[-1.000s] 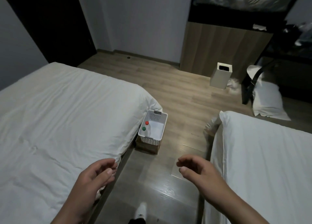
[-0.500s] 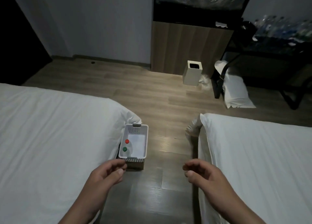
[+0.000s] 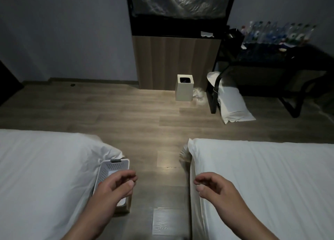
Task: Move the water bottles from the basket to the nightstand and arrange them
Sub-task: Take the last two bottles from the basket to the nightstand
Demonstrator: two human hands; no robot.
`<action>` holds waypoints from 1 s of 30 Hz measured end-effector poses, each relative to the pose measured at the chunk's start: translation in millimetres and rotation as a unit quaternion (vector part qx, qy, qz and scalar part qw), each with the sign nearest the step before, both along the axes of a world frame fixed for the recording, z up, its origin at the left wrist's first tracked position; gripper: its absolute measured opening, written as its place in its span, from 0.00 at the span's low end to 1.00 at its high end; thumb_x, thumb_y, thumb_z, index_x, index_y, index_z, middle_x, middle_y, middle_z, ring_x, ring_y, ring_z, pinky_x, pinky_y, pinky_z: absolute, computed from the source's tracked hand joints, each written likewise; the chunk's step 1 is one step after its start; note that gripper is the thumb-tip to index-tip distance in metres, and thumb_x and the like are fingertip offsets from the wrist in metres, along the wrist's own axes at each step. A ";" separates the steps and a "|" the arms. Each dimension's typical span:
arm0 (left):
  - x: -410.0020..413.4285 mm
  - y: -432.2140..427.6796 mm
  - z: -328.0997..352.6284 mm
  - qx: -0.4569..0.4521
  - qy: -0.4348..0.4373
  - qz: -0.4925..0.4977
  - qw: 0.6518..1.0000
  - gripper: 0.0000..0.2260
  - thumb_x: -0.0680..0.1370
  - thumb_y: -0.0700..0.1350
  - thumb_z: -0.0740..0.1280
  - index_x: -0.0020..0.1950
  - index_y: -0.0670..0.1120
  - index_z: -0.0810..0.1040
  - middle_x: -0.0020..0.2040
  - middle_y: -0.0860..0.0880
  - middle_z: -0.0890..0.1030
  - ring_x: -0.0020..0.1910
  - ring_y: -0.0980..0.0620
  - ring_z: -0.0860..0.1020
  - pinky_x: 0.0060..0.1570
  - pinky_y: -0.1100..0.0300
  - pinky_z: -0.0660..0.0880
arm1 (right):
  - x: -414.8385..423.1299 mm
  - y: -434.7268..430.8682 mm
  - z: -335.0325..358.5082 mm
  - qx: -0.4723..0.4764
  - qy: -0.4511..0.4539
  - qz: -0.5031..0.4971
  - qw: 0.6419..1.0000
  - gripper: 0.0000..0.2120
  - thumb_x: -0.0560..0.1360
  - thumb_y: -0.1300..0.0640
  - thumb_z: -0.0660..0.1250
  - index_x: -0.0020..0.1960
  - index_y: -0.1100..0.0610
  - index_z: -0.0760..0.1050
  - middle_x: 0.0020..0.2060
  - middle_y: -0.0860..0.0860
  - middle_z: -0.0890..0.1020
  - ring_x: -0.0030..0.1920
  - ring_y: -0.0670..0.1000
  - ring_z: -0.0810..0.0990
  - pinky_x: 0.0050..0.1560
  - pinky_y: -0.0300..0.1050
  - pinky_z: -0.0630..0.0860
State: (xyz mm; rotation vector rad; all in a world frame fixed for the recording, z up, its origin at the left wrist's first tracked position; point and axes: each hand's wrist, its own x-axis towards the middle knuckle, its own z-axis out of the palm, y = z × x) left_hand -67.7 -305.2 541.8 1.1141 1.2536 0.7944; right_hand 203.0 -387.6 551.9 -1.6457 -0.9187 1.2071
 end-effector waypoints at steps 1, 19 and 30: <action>9.8 6.4 1.4 0.001 -0.001 0.004 1.000 0.10 0.77 0.30 0.64 0.54 0.40 0.80 0.47 0.46 0.86 0.50 0.51 0.83 0.50 0.60 0.79 | 11.2 7.5 2.3 0.003 -0.001 0.004 1.000 0.08 0.73 0.65 0.69 0.49 0.54 0.81 0.46 0.50 0.85 0.50 0.48 0.83 0.58 0.51 0.78; -40.0 123.3 -12.7 -0.019 -0.028 0.170 0.985 0.28 0.58 0.54 0.72 0.55 0.42 0.81 0.50 0.43 0.85 0.55 0.41 0.81 0.59 0.41 0.75 | -2.5 223.0 3.5 0.012 0.004 0.140 0.990 0.09 0.73 0.67 0.69 0.48 0.54 0.81 0.46 0.51 0.85 0.50 0.49 0.83 0.55 0.44 0.77; -55.3 280.6 -25.1 -0.027 -0.043 0.193 0.980 0.25 0.58 0.56 0.72 0.51 0.46 0.83 0.50 0.45 0.85 0.53 0.43 0.82 0.54 0.45 0.77 | -31.7 392.7 4.2 0.001 0.015 0.149 0.989 0.10 0.72 0.70 0.68 0.47 0.58 0.81 0.45 0.57 0.84 0.45 0.48 0.82 0.52 0.47 0.76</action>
